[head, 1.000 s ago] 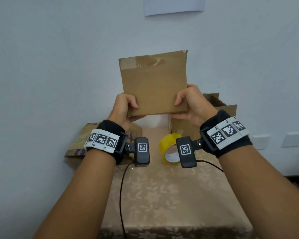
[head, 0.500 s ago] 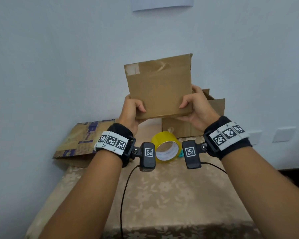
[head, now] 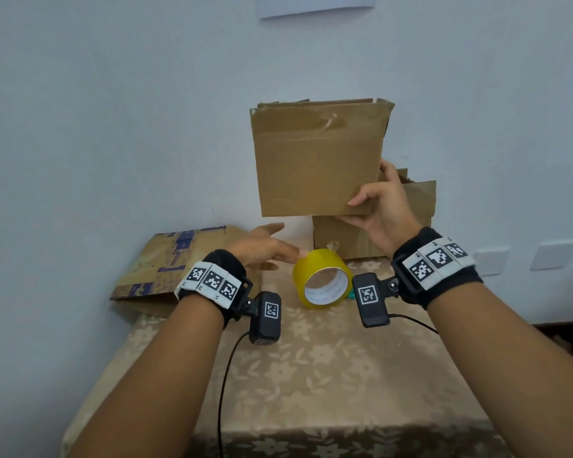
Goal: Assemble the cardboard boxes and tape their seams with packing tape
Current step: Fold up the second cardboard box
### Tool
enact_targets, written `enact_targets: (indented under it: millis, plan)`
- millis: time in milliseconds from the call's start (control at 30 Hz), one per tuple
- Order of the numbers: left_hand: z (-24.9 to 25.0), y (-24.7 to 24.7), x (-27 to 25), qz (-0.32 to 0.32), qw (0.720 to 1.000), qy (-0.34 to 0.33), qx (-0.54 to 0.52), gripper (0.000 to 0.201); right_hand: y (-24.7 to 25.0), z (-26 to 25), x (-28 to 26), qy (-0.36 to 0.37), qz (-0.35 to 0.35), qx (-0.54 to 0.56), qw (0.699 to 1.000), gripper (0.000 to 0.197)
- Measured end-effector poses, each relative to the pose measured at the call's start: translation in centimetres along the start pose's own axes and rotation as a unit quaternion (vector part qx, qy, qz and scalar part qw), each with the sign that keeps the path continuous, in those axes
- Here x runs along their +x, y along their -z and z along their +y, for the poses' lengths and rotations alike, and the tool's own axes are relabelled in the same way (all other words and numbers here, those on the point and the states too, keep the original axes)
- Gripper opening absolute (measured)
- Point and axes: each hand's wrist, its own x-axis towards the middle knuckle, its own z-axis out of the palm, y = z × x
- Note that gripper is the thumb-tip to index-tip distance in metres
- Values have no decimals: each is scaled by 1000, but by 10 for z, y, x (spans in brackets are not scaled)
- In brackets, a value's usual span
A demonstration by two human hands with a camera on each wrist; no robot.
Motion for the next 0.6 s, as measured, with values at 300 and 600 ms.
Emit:
enact_targets:
  millis: [300,600]
  plan:
    - [-8,13,2,-28,999,-31,0,57,11,9,-6,16,-26,31,999,87]
    - [-20,36,-5,121,987,-42,-95,38,31,22,-21,-13,-86,4,996,73]
